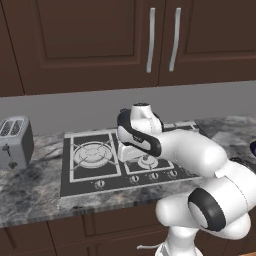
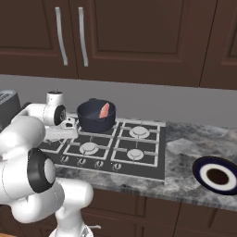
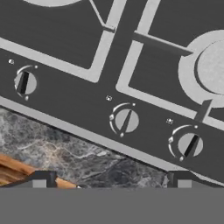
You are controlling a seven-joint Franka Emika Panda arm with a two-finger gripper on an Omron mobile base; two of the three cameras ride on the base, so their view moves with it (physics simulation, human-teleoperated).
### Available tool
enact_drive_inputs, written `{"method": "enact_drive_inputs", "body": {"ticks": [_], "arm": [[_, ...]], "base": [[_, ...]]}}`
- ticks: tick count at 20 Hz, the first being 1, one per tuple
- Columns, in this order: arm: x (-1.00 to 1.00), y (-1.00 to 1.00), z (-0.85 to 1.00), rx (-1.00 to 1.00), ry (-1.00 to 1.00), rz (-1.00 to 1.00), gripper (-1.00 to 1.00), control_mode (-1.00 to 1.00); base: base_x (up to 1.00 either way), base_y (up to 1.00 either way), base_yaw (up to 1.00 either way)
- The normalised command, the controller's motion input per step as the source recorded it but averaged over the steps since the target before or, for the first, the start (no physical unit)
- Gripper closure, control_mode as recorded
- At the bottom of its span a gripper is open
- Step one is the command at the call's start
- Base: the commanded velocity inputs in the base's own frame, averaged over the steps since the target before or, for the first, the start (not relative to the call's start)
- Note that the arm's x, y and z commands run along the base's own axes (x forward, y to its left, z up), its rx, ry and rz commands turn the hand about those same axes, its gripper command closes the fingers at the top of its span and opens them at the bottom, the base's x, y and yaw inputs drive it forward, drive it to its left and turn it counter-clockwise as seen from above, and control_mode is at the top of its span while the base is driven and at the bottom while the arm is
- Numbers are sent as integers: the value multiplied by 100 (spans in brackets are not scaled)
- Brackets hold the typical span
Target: Retrieve the frozen meat and place it in the pot on a burner. Then turn the burner on.
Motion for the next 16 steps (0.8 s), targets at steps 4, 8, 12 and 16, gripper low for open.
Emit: {"method": "enact_drive_inputs", "body": {"ticks": [4,8,12,16], "arm": [[15,2,-8,-1,-1,-11,-100,-100],[18,0,-16,0,-4,-1,-100,-100],[32,0,-20,-1,-8,0,-100,-100],[27,-6,-43,-7,0,-1,-100,-100]], "base": [[0,0,0],[0,0,0],[0,0,0],[0,0,0]]}}
